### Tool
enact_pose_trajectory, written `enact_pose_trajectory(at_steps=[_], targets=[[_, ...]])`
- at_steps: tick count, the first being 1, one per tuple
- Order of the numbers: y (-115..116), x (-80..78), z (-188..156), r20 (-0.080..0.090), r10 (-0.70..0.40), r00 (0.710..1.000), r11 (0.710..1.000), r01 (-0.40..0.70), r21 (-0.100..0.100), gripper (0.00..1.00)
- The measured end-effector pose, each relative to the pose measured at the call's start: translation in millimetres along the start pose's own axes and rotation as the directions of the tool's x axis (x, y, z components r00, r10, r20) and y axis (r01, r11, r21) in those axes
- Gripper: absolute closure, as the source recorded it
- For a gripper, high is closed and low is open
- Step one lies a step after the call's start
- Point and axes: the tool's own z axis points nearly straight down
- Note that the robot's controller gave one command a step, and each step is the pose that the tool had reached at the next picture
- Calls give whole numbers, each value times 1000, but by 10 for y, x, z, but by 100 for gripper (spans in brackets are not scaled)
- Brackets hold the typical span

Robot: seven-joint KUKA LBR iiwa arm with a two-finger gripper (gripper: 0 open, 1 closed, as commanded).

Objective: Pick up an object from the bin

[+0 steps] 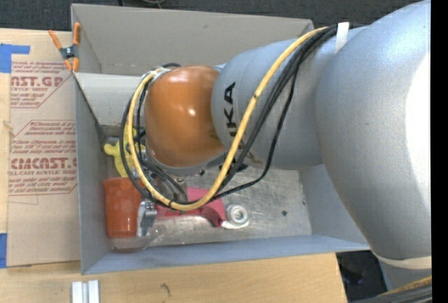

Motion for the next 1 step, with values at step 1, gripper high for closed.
enact_pose_trajectory(at_steps=[1], targets=[[-10, -24, -35, 7, 3, 1000, 1000, -3, -2, 0]])
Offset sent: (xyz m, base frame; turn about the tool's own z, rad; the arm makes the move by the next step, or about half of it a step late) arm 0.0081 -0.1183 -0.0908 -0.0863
